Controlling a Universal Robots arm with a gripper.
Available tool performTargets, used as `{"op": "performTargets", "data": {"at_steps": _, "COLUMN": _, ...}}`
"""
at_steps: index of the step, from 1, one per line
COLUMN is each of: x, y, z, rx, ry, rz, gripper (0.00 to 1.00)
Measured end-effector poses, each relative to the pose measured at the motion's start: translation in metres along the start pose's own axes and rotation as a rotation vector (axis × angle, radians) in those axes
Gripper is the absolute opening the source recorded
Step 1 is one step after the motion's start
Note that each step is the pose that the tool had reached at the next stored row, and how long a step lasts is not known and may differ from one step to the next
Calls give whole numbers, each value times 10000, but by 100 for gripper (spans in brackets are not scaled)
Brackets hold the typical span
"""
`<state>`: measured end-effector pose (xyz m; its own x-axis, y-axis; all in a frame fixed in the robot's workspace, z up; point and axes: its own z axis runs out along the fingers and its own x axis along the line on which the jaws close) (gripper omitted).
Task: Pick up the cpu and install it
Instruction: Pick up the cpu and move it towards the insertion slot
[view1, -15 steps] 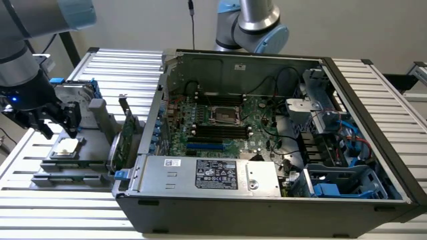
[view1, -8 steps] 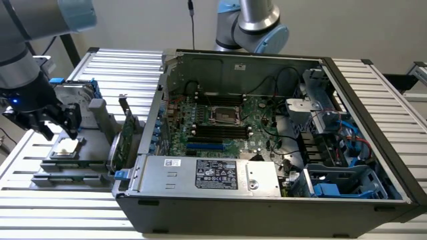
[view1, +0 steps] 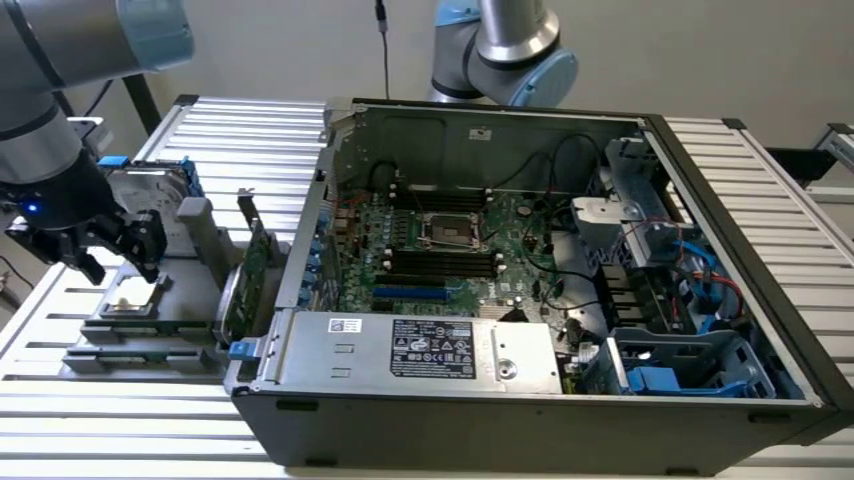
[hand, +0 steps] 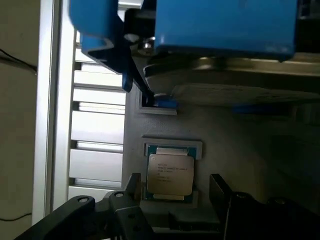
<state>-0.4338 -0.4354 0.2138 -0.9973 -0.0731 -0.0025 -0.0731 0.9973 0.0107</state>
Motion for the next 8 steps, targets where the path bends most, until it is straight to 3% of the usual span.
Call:
{"op": "performTargets", "data": {"at_steps": 1, "x": 1, "y": -4, "z": 8, "rx": -1, "ry": 1, "rz": 1, "gripper": 67}}
{"op": "performTargets", "data": {"at_steps": 8, "x": 3, "y": -25, "z": 99, "rx": -14, "ry": 0, "rz": 44, "gripper": 67}}
